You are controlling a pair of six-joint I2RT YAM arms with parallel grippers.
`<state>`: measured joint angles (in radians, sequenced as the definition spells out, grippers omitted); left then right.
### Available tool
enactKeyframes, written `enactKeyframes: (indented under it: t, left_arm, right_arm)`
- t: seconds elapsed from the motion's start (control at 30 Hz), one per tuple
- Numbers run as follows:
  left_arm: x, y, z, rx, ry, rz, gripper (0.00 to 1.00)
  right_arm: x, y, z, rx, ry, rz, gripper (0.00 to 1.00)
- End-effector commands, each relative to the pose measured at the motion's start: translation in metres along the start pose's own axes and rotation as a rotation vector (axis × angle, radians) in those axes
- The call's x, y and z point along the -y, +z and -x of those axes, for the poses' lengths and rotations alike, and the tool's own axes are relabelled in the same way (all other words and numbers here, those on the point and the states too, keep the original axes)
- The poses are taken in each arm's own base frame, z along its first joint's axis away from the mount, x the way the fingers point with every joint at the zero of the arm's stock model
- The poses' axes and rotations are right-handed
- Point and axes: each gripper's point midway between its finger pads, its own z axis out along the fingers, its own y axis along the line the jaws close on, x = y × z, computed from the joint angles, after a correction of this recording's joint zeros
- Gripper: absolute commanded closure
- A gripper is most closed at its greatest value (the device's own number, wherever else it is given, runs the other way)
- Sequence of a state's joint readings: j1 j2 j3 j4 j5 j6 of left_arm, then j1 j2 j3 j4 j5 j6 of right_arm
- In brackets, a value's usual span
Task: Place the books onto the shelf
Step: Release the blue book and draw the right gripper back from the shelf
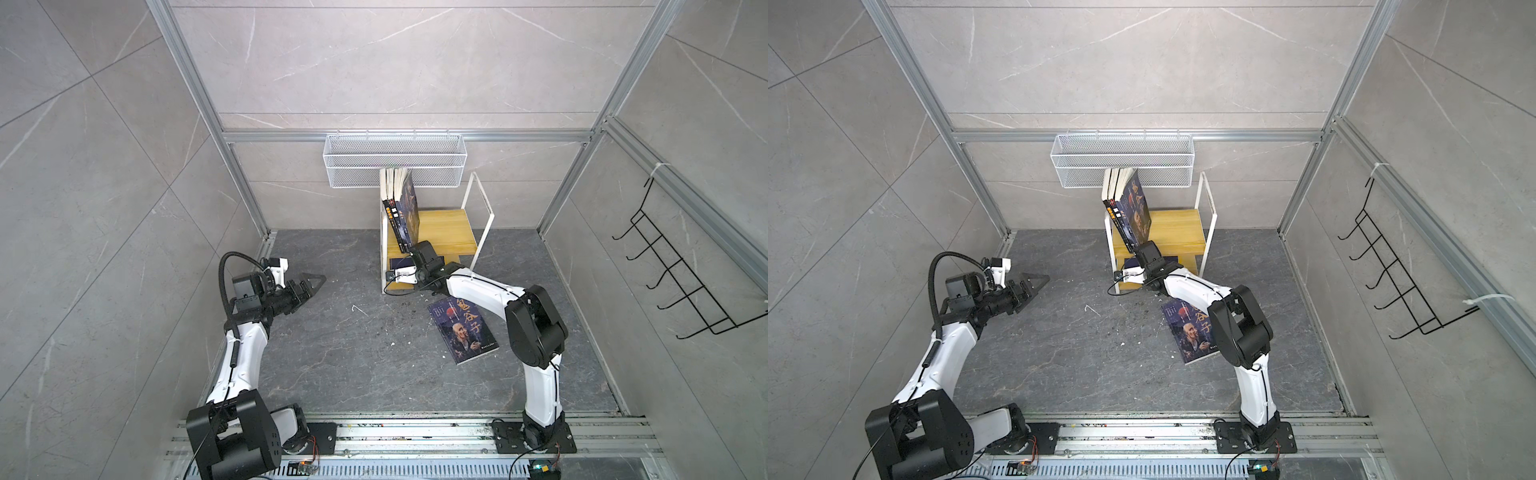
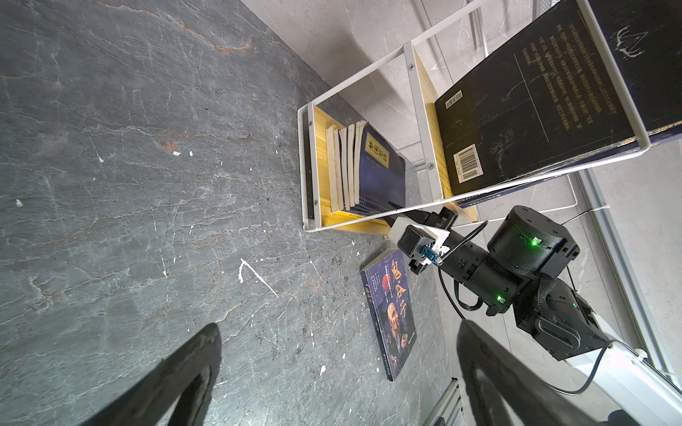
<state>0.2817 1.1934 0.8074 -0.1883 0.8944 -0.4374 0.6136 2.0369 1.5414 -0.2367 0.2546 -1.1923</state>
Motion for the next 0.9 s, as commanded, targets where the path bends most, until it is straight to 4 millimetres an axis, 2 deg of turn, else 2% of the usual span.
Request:
enactKeyframes:
  t: [0.0, 0.07, 0.2, 0.3, 0.4, 0.5, 0.6, 0.73, 0.87]
  left_arm:
    - [0.008, -0.003, 0.006, 0.017, 0.022, -0.025, 0.0]
    - [0.007, -0.003, 0.004, 0.018, 0.029, -0.023, 0.0]
    - [0.008, -0.001, 0.003, 0.012, 0.028, -0.031, 0.0]
    - [0.008, 0.005, -0.002, -0.009, 0.031, -0.039, 0.01]
    - [0.009, 0.014, -0.011, -0.041, 0.047, -0.049, 0.01]
    - [0.009, 0.022, -0.018, -0.073, 0.037, -0.057, 0.01]
    - [0.009, 0.031, -0.027, -0.109, 0.057, -0.062, 0.02]
    - [0.011, 0.042, -0.038, -0.162, 0.056, -0.067, 0.02]
    - [0.015, 0.057, -0.059, -0.233, 0.091, -0.075, 0.01]
  right_arm:
    - [0.016, -0.015, 0.008, 0.015, 0.043, -0.028, 0.67]
    - [0.017, -0.032, 0.009, 0.03, 0.078, -0.021, 0.61]
    - [0.018, -0.081, 0.01, 0.115, 0.309, 0.004, 0.53]
    - [0.006, -0.114, 0.007, 0.19, 0.524, 0.013, 0.47]
    - [-0.017, -0.132, -0.001, 0.23, 0.768, 0.045, 0.42]
    - [-0.039, -0.145, -0.017, 0.208, 1.034, 0.068, 0.4]
    - [-0.067, -0.15, -0.036, 0.166, 1.225, 0.083, 0.38]
    - [-0.099, -0.153, -0.07, 0.045, 1.371, 0.085, 0.34]
    - [-0.115, -0.152, -0.105, -0.043, 1.486, 0.105, 0.3]
